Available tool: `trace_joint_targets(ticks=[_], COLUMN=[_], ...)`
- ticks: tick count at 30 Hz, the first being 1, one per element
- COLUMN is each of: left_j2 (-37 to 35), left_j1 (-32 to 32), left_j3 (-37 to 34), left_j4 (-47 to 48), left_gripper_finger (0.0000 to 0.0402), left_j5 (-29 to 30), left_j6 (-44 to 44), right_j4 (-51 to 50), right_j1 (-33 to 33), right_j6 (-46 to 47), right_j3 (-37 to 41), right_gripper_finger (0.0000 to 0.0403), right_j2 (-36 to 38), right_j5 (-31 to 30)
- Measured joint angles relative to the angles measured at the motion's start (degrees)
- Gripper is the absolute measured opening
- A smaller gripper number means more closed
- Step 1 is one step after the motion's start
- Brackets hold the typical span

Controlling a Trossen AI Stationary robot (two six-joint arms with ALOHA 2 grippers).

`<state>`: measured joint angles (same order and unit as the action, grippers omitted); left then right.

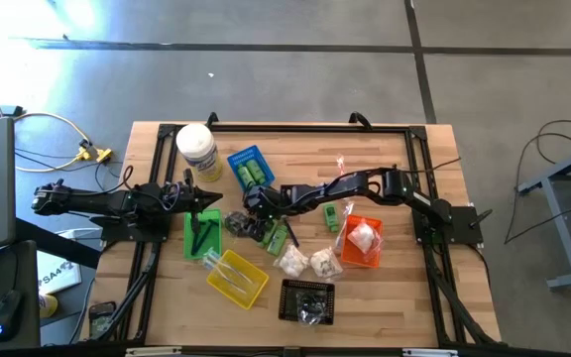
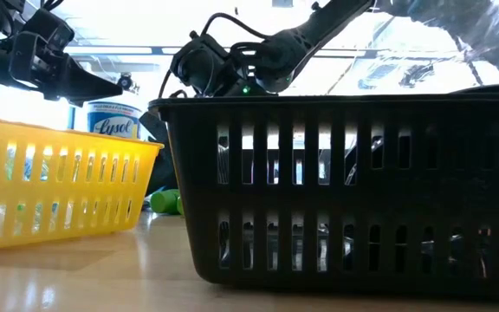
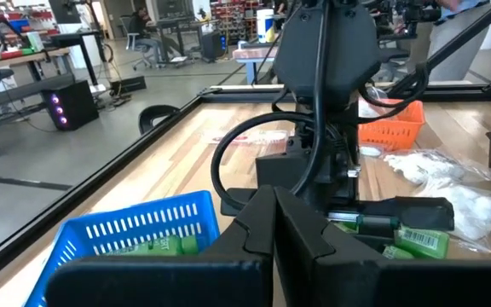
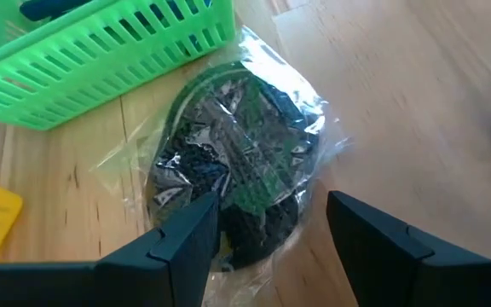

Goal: Pick & Place Travel size toiletries
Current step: Put the black hairbrush into the black bin

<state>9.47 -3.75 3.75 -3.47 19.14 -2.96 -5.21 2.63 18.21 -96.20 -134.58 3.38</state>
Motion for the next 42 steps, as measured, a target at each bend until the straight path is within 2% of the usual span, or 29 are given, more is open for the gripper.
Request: trace_joint_targets(ticks=[3,6,9,14,16,25,28,31,37,42], left_j2=[0.0,0.0,0.0,0.0,0.0,0.0,0.0,0.0,0.0,0.0], left_j1=[0.0,0.0,0.0,0.0,0.0,0.0,0.0,0.0,0.0,0.0], left_j3=[0.0,0.0,0.0,0.0,0.0,0.0,0.0,0.0,0.0,0.0], left_j4=[0.0,0.0,0.0,0.0,0.0,0.0,0.0,0.1,0.3,0.4], left_gripper_finger=[0.0000,0.0000,0.0000,0.0000,0.0000,0.0000,0.0000,0.0000,0.0000,0.0000], left_j5=[0.0,0.0,0.0,0.0,0.0,0.0,0.0,0.0,0.0,0.0], left_j6=[0.0,0.0,0.2,0.2,0.2,0.2,0.2,0.2,0.2,0.4], right_j4=[0.0,0.1,0.8,1.6,1.6,0.6,-0.7,-4.2,-6.6,-6.7], right_j1=[0.0,0.0,0.0,0.1,0.1,-0.1,-0.6,-1.3,-1.2,-0.3], right_j6=[-0.4,-1.0,-2.1,-3.5,-3.5,-6.5,-8.7,-11.1,-14.4,-16.8], right_j3=[0.0,0.0,0.0,0.0,0.0,0.1,0.1,0.1,2.8,8.1], right_gripper_finger=[0.0208,0.0180,0.0133,0.0032,0.0011,0.0003,0.0003,0.0003,0.0003,0.0003], right_j2=[0.0,0.0,0.0,0.0,0.0,3.7,6.5,10.0,18.9,29.7], right_j5=[0.1,-0.4,-0.4,-0.9,-1.3,-2.1,-4.5,-7.5,-4.5,-6.0])
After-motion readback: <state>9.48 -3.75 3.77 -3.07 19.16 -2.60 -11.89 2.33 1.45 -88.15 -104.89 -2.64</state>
